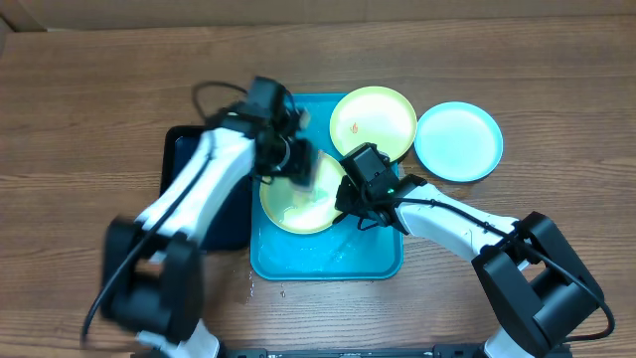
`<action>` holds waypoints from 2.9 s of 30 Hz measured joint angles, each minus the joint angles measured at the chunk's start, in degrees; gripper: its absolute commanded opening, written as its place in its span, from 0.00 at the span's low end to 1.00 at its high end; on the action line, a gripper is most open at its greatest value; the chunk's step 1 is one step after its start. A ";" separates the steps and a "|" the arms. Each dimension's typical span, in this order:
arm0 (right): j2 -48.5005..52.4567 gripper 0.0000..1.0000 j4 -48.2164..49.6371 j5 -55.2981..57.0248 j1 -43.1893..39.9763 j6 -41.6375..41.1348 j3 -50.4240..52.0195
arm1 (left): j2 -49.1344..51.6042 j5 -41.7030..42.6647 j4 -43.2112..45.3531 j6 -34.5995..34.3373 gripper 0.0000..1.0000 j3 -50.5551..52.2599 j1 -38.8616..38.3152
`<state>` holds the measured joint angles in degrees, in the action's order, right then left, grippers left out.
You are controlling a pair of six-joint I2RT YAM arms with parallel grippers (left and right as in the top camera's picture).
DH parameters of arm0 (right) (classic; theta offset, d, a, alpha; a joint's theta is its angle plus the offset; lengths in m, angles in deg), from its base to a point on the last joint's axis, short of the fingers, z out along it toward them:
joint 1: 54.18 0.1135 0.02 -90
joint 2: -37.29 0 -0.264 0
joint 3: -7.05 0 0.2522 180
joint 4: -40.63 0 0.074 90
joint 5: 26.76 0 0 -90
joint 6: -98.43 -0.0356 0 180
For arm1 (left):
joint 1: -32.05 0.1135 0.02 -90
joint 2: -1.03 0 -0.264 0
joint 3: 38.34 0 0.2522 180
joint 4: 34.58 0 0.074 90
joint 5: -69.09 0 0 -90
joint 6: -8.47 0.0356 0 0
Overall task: Clean dirty plates on tray and stack at the side
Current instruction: 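Return the sponge to the black tray with left gripper, then retract left arm and lift the yellow plate with right gripper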
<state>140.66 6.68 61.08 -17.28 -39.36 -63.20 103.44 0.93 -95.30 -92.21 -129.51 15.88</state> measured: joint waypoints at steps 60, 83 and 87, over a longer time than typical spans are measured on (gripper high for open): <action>0.37 0.24 1.49 1.57 0.00 0.02 0.44 | -27.06 -18.53 -13.64 -8.39 0.65 -1.51 9.84; -0.74 0.04 -19.47 1.53 -0.83 3.26 -12.63 | -44.85 -27.45 -19.91 -7.98 1.00 -2.27 9.84; -1.92 0.04 -20.02 1.55 -0.57 4.13 -17.73 | -43.76 -28.35 -22.62 -7.98 1.00 -2.27 9.84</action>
<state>138.74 -13.34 62.64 -17.85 -35.23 -80.93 59.68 -27.42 -117.92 -100.19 -131.78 25.72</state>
